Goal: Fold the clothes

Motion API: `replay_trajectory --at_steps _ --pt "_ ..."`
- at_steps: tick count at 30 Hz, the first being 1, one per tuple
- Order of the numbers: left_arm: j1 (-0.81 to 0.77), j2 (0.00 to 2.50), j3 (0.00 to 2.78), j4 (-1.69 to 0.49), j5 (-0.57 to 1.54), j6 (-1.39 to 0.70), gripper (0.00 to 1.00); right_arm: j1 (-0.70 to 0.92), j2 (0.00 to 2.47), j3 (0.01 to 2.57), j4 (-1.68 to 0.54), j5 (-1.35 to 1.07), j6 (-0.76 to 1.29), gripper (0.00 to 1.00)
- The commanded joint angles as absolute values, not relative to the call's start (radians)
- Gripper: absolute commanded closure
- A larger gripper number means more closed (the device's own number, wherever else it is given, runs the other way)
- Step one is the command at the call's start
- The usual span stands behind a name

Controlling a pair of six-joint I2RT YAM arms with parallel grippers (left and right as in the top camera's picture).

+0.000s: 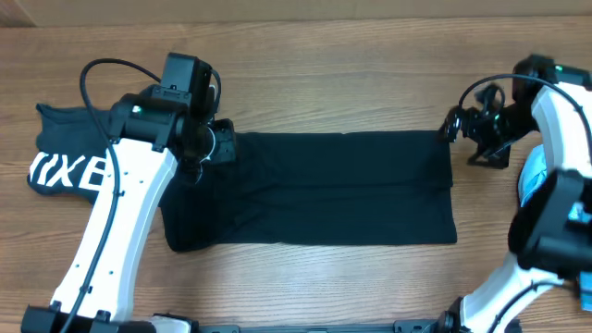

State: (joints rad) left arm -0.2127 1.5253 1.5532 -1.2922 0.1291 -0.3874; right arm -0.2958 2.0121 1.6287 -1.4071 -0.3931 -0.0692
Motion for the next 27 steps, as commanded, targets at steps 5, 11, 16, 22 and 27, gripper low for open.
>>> replay_trajectory --at_steps 5,11,16,22,27 --pt "-0.176 1.355 1.646 -1.311 0.101 -0.239 0.60 -0.384 2.093 1.553 -1.419 -0.409 -0.166 0.10" --pt "-0.148 1.322 1.654 -1.286 0.094 -0.192 0.54 -0.372 2.093 1.326 -1.239 -0.468 -0.201 0.16" --pt "-0.148 1.322 1.653 -1.290 0.097 -0.179 0.54 -0.369 2.093 1.225 -1.140 -0.516 -0.187 0.24" --pt "-0.148 1.322 1.653 -1.285 0.105 -0.179 0.55 -0.366 2.093 1.217 -1.051 -0.545 -0.128 0.45" --pt "-0.148 1.322 1.653 -1.286 0.155 -0.179 0.56 -0.367 2.093 1.217 -0.992 -0.539 0.065 0.46"
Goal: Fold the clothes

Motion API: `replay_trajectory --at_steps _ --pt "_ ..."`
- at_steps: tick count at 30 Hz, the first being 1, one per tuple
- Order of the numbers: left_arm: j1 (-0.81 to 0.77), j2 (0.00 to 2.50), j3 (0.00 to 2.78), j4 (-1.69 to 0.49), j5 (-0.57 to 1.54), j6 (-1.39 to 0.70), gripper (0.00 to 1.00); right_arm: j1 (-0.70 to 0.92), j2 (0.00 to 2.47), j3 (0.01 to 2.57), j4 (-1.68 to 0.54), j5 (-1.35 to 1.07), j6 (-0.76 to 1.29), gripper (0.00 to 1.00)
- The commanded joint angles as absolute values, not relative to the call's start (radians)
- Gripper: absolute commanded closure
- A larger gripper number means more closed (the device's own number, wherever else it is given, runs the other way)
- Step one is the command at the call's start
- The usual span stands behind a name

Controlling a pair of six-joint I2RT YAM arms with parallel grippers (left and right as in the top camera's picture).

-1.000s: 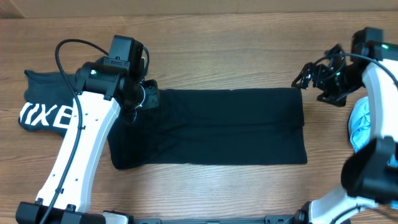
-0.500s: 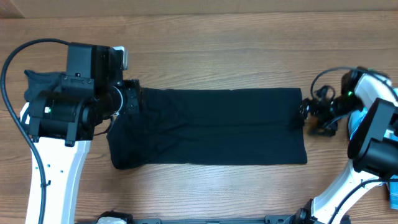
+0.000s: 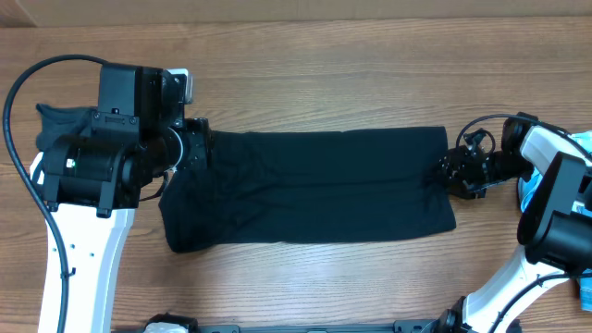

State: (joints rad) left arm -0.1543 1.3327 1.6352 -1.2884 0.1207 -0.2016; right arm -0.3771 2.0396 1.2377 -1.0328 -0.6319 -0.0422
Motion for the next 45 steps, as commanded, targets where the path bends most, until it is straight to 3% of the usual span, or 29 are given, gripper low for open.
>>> replay_trajectory --at_steps 1,6,9,12,14,17,21,26,30,37,45 --pt "-0.148 1.322 1.653 -1.287 0.155 -0.179 0.56 -0.367 2.093 1.217 -0.997 -0.531 0.121 0.32" --pt "-0.148 1.322 1.653 -1.286 0.159 -0.179 0.57 -0.366 2.093 1.216 -0.994 -0.506 0.361 0.35" --pt "-0.148 1.322 1.654 -1.293 0.169 -0.179 0.59 -0.354 2.093 1.216 -0.974 -0.480 0.323 0.48" --pt "-0.148 1.322 1.654 -1.293 0.178 -0.179 0.59 -0.334 2.093 1.216 -0.970 -0.423 0.218 0.49" --pt "-0.148 1.322 1.654 -1.293 0.178 -0.179 0.59 -0.328 2.093 1.216 -0.966 -0.396 0.208 0.58" --pt "-0.148 1.320 1.654 -1.302 0.178 -0.179 0.60 -0.328 2.092 1.216 -0.954 -0.393 0.179 0.82" --pt "-0.148 1.319 1.654 -1.307 0.178 -0.179 0.61 -0.328 2.090 1.219 -0.939 -0.394 0.108 0.96" --pt "-0.148 1.319 1.654 -1.304 0.177 -0.179 0.60 -0.328 1.976 1.219 -0.949 -0.373 0.090 0.96" --pt "-0.148 1.318 1.666 -1.304 0.177 -0.179 0.60 -0.328 1.805 1.219 -0.986 -0.113 0.214 0.96" --pt "-0.148 1.317 1.765 -1.304 0.173 -0.179 0.57 -0.308 1.667 1.219 -0.993 -0.096 0.209 0.96" --pt "-0.148 1.317 1.777 -1.304 0.173 -0.179 0.57 -0.046 1.667 1.219 -1.046 -0.098 0.229 0.96"
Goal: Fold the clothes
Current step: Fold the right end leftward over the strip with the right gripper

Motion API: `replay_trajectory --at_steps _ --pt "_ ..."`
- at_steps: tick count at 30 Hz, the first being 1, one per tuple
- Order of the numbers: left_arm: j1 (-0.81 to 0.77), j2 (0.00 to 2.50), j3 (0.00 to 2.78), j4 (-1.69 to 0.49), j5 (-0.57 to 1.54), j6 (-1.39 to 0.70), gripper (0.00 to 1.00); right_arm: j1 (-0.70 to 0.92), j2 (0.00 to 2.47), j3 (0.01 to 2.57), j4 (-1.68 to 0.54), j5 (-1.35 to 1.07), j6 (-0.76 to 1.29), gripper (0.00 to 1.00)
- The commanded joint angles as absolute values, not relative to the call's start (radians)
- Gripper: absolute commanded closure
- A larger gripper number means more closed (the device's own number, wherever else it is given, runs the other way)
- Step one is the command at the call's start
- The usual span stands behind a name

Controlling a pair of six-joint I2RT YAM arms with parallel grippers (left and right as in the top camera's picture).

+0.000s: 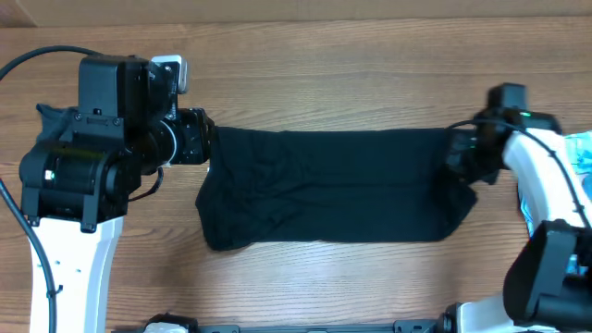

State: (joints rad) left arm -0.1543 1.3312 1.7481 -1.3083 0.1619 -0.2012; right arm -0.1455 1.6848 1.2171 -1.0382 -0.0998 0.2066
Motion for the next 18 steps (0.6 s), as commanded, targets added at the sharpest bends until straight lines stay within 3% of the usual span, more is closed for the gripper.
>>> replay_trajectory --at_steps 1,11,18 --pt "-0.148 1.317 1.777 -1.305 0.174 -0.179 0.57 -0.001 1.667 1.219 -1.047 -0.099 0.247 0.96" --pt "-0.148 1.317 1.777 -1.308 0.177 -0.179 0.57 0.405 1.667 1.219 -0.910 -0.115 0.319 0.96" --pt "-0.148 1.317 1.777 -1.309 0.177 -0.179 0.57 0.493 1.696 1.219 -0.824 -0.205 0.375 0.96"
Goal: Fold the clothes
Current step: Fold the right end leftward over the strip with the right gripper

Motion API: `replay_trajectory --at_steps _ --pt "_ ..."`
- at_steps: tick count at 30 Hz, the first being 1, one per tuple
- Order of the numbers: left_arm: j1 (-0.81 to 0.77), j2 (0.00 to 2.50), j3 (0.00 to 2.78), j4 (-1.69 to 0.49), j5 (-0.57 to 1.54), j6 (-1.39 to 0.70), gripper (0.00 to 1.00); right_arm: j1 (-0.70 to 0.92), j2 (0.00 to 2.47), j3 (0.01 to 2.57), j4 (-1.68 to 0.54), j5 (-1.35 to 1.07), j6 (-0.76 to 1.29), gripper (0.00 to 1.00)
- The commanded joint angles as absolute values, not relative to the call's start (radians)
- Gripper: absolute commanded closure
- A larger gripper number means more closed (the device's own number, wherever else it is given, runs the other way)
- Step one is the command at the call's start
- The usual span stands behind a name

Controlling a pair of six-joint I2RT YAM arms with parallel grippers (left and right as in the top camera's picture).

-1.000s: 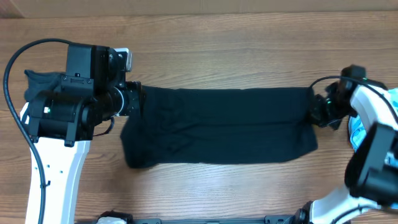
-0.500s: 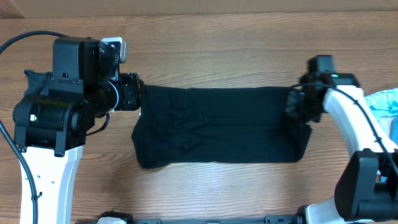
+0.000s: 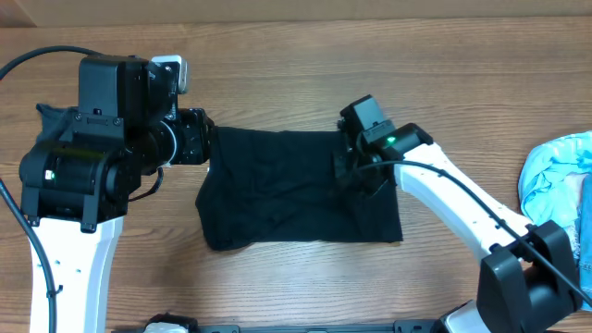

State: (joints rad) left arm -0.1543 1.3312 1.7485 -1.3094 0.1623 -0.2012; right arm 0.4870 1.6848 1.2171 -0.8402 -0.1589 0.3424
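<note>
A black garment (image 3: 277,199) lies across the middle of the table, its right part doubled over toward the centre. My left gripper (image 3: 202,148) is at the garment's upper left corner, shut on that corner. My right gripper (image 3: 350,165) sits over the garment's upper middle, shut on the edge it carries. Its fingertips are hidden against the dark cloth. The folded right side ends near the lower right corner (image 3: 393,231).
A light blue cloth (image 3: 557,180) is bunched at the table's right edge. A dark garment (image 3: 51,118) peeks out behind the left arm at the far left. The right arm (image 3: 462,217) crosses the table on the garment's right.
My right gripper has moved from the garment's right end to above its middle, bringing that end with it. The garment is now about two thirds as long. The left arm has not moved.
The garment first lay flat at full length, with my left gripper at its upper left corner and my right beside its upper right corner. Then the right gripper was at the right edge. Later both ends were held, the cloth shifted right. Now the right end lies over the middle.
</note>
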Motion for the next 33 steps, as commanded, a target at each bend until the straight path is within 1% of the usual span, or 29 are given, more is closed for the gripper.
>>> replay_trajectory --at_steps 1,7,14,20,21,22,23,25,27,30,32,33 --pt "-0.148 1.317 1.777 -1.310 0.177 -0.179 0.57 0.493 1.708 1.219 -0.821 -0.223 0.375 0.96" --pt "-0.148 1.317 1.777 -1.309 0.177 -0.179 0.57 0.526 1.728 1.218 -0.760 -0.299 0.375 0.96" --pt "-0.148 1.317 1.777 -1.308 0.177 -0.179 0.57 0.593 1.729 1.218 -0.687 -0.309 0.423 0.96" --pt "-0.148 1.317 1.777 -1.308 0.178 -0.180 0.57 0.600 1.731 1.218 -0.658 -0.308 0.443 0.96" --pt "-0.148 1.317 1.777 -1.308 0.178 -0.181 0.57 0.600 1.731 1.218 -0.651 -0.308 0.447 0.92" --pt "-0.148 1.317 1.777 -1.308 0.178 -0.181 0.57 0.600 1.731 1.218 -0.634 -0.310 0.446 0.58" --pt "-0.148 1.317 1.777 -1.308 0.178 -0.181 0.57 0.600 1.731 1.218 -0.614 -0.315 0.446 0.34" --pt "-0.148 1.317 1.777 -1.308 0.177 -0.181 0.57 0.600 1.730 1.219 -0.551 -0.381 0.430 0.27" --pt "-0.148 1.317 1.777 -1.309 0.178 -0.181 0.57 0.595 1.730 1.222 -0.513 -0.431 0.416 0.27" --pt "-0.148 1.317 1.777 -1.308 0.177 -0.181 0.57 0.556 1.726 1.246 -0.545 -0.448 0.374 0.27" --pt "-0.148 1.317 1.777 -1.309 0.177 -0.180 0.57 0.503 1.718 1.261 -0.604 -0.436 0.360 0.30" --pt "-0.148 1.317 1.777 -1.309 0.177 -0.180 0.56 0.461 1.713 1.266 -0.647 -0.417 0.361 0.36"
